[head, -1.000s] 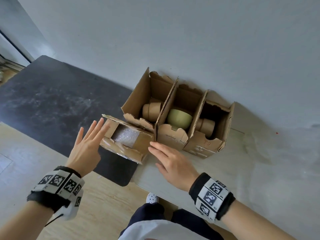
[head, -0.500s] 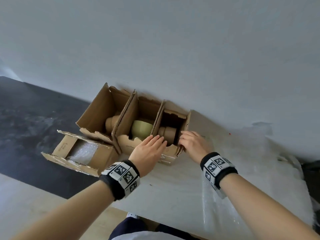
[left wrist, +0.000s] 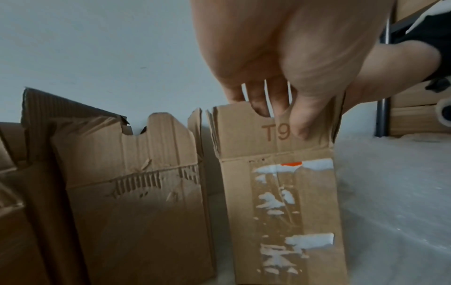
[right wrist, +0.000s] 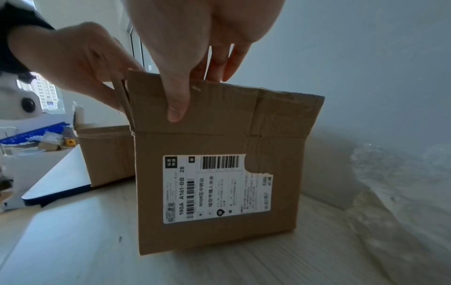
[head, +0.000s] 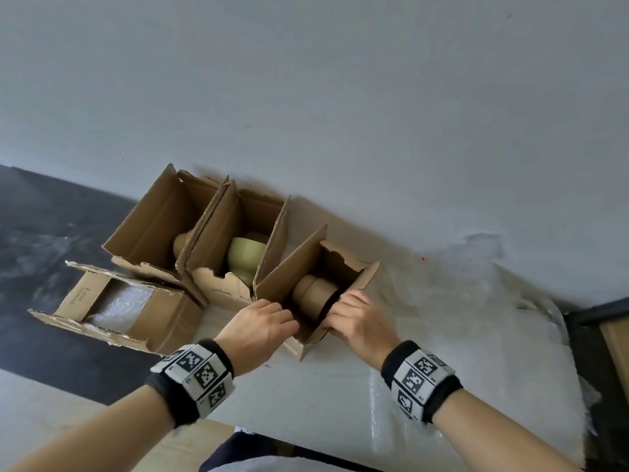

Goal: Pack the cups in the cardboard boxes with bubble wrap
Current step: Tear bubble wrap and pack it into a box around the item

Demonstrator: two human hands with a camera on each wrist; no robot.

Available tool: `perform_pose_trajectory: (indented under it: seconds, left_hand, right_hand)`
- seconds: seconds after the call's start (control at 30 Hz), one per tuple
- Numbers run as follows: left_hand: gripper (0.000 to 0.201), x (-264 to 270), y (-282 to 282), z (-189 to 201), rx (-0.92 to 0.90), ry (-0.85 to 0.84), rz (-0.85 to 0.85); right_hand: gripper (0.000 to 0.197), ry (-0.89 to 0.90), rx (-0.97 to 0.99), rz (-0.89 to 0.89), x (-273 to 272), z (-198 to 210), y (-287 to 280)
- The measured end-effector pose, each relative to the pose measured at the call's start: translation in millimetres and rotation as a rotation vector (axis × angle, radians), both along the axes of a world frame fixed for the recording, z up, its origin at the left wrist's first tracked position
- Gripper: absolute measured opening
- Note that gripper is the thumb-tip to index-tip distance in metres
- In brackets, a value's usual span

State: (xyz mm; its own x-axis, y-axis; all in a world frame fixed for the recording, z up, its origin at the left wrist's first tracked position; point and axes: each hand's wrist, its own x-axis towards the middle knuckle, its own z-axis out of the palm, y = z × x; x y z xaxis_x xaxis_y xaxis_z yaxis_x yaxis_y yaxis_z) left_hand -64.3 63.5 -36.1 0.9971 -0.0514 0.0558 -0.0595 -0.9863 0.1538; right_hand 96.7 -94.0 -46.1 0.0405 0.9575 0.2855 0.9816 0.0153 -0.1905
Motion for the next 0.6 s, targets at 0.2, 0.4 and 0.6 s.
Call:
perform_pose_trajectory:
  seconds: [0.2, 0.4, 0.6]
  left_hand:
    - [0.029, -25, -5, -2, -0.072, 0.056, -0.057]
    - [0.035, -48, -7, 6, -0.181, 0.102, 0.057]
    - [0.037, -37, -32, 6, -0.192, 0.086, 0.053]
  right_hand:
    - [0.014, 0.216, -0.09, 0.024, -6, 10, -9]
    - [0.052, 0.159, -0.209, -0.387, 33, 26, 13]
    - [0.073, 0.29, -0.601, -0.613, 62, 5, 34]
